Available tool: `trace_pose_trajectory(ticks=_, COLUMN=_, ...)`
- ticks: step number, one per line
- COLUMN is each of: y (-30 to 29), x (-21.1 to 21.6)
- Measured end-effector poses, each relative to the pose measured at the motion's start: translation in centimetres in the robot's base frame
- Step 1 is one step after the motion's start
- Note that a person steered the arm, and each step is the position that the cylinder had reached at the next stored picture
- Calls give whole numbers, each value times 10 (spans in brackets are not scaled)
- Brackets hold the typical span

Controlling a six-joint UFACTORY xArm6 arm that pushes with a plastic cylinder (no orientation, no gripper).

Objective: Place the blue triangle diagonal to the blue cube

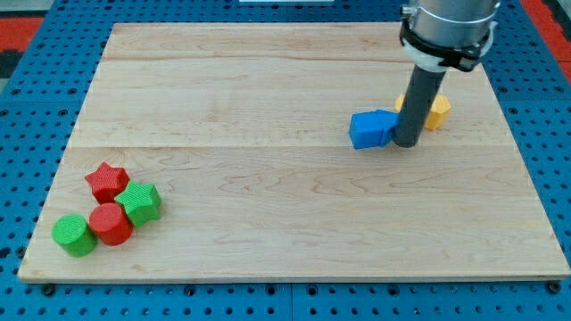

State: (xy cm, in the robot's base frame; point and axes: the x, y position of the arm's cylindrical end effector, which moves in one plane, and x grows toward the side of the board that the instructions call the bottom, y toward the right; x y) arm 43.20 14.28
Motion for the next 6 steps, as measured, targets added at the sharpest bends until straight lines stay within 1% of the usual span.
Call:
trace_pose_trajectory(ticks=1, y=-9, x=-4)
trace_pose_trajectory(ticks=2, y=13, x=-7)
trace_pose_trajectory(ticks=3, y=-13, x=-29)
trace_pose_trajectory(ticks=5, y=-100, x=-42)
trace_pose_trajectory(ticks=6, y=-60, x=-47)
